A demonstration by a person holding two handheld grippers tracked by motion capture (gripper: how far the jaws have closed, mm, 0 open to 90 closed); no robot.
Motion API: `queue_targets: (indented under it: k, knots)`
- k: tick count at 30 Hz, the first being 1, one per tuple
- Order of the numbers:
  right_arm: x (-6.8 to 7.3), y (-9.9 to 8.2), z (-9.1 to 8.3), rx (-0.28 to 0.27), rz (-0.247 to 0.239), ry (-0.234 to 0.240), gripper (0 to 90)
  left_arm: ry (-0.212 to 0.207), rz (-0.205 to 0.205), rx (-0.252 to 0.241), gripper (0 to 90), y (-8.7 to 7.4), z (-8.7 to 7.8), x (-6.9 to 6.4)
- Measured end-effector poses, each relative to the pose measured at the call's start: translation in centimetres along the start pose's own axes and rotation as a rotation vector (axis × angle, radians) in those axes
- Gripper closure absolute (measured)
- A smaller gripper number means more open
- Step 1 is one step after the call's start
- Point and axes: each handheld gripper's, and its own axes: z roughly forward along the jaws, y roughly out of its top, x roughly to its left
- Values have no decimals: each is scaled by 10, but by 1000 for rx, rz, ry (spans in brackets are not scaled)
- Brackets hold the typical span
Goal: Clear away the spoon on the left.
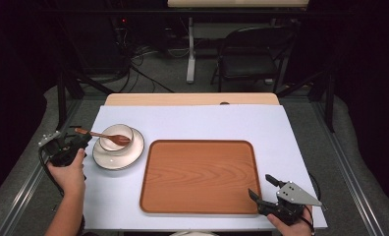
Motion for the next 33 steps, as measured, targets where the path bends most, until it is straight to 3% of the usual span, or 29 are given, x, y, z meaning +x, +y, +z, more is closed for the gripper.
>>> queue_targets:
  k: [5,7,10,12,19,27,33]
  knots:
    - [0,0,1,-2,5,1,240,28,-38,-4,444,-2,1,-1]
    - [0,0,1,0,9,2,240,15,-50,-9,437,-3,1,0]
    - [1,0,1,2,8,4,240,46,-19,-12,420,-6,3,0]
    - [1,0,1,2,9,4,240,38,-18,-10,421,-8,4,3]
    - [1,0,0,3,8,1,241,14,-86,-18,419,-13,13,10]
    - [1,0,1,3,12,5,240,44,-104,-25,432,-11,31,13]
    - [0,0,-1,-2,8,2,243,3,-143,-41,507,-10,38,12]
